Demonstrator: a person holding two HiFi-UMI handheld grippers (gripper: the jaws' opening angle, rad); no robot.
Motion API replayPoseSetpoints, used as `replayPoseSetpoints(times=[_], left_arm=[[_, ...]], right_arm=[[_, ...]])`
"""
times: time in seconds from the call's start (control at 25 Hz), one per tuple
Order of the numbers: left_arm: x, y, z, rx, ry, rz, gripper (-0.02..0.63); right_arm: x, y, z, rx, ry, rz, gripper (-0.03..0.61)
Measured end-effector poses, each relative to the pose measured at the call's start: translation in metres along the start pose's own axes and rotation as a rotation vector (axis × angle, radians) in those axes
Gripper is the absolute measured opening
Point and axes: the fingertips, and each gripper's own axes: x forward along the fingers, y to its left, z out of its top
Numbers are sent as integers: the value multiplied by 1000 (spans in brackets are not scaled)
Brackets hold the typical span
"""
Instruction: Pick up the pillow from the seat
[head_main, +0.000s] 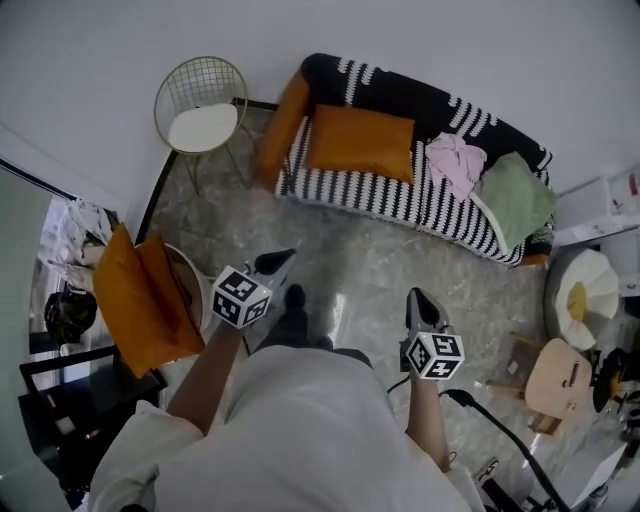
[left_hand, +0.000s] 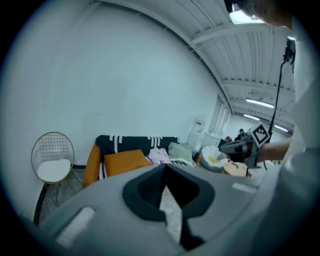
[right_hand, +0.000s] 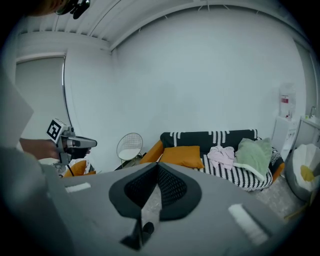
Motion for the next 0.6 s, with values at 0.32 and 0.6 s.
replayPoseSetpoints(times=[0.32, 0.6], left_arm=[[15, 64, 24, 4, 4, -29, -2], [26, 116, 39, 7, 10, -56, -2]], right_arm=[[53, 13, 29, 9, 12, -32, 5], [96, 20, 49, 20, 15, -68, 5]])
